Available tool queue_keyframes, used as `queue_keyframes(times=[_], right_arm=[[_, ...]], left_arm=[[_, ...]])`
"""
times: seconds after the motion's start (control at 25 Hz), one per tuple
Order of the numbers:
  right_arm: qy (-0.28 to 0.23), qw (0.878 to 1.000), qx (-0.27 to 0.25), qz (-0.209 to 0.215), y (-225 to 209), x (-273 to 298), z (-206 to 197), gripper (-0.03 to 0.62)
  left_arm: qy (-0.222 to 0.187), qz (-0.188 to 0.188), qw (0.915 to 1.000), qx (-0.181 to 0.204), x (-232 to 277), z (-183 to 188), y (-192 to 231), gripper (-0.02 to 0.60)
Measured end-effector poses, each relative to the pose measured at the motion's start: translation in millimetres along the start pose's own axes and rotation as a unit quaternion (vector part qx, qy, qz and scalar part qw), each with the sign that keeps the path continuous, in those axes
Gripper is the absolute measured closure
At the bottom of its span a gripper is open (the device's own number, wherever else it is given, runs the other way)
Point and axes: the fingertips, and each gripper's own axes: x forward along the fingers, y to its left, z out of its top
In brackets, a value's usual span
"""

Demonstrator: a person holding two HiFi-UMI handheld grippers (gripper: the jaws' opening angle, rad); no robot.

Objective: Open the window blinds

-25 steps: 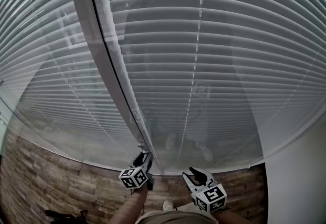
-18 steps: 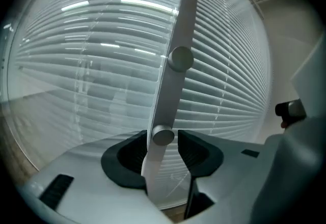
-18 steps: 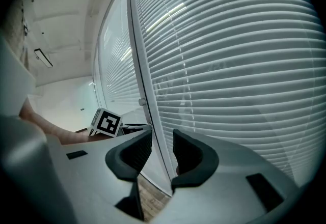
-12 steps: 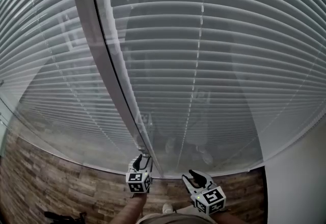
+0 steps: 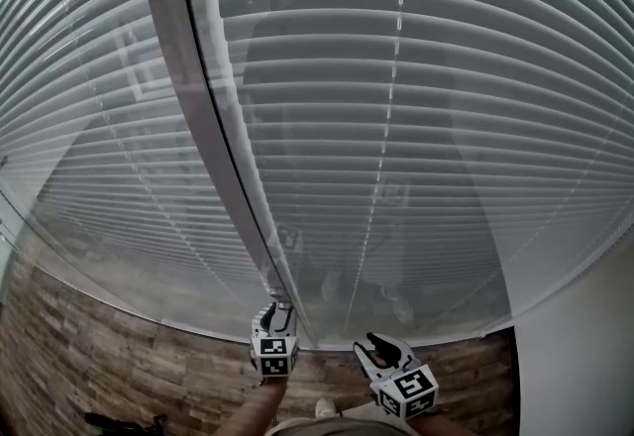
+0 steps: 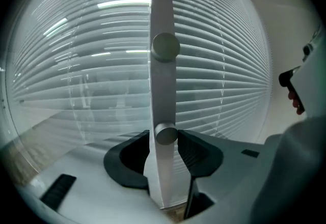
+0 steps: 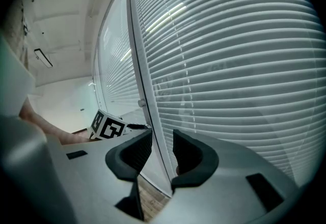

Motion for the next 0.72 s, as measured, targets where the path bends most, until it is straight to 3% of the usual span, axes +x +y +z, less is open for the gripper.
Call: queue_keyframes(times=[0.72], right_arm=[[0.000, 1.000, -0.002, -0.003, -3.6, -3.0, 1.4, 0.473]], left_arm=[[0.002, 0.007, 0.9999, 0.015, -1.0, -1.2, 0.4, 0.399]])
